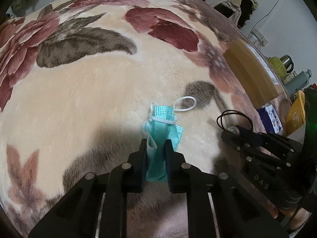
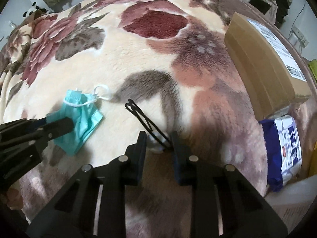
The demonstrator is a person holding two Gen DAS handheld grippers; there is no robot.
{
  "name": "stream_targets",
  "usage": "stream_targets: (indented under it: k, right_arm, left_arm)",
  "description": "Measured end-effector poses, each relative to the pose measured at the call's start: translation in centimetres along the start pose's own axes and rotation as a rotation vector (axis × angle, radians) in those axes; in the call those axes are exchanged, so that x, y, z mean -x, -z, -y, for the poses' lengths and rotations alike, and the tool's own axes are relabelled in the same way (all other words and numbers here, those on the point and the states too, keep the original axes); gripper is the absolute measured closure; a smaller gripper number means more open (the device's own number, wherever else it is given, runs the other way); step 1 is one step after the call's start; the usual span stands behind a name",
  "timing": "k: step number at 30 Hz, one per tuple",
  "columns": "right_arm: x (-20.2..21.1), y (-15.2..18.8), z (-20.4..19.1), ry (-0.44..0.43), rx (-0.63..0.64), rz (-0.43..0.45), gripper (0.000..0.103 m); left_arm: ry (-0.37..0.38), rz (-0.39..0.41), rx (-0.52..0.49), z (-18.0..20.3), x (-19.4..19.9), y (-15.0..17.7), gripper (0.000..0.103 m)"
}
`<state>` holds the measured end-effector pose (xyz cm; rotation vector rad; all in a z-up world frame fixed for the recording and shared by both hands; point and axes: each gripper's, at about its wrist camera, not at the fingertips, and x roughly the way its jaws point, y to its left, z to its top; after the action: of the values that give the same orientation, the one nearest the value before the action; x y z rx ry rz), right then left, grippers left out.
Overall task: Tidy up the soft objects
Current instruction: 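Grasp the blue face mask with the left gripper while the right grasps the black earphone cable, then lift the mask and earphone cable off the blanket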
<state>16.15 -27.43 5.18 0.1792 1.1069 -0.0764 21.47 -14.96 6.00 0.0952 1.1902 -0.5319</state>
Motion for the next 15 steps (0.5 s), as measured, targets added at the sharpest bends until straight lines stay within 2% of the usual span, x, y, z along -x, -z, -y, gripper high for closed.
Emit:
stream_targets:
  k: [9, 15]
  right_arm:
    - [2.2, 3.2, -1.7, -0.031, 0.005, -0.023, 0.078]
    - [3.1, 6.6, -3.0, -0.059, 0.014, -0.082, 0.078]
  left_arm:
    - [0.006, -0.022, 0.046, -0.3, 2.8, 4.1, 0.09]
    - [0.019, -0.112, 0.049, -0.5, 4.4, 8.5, 0.089]
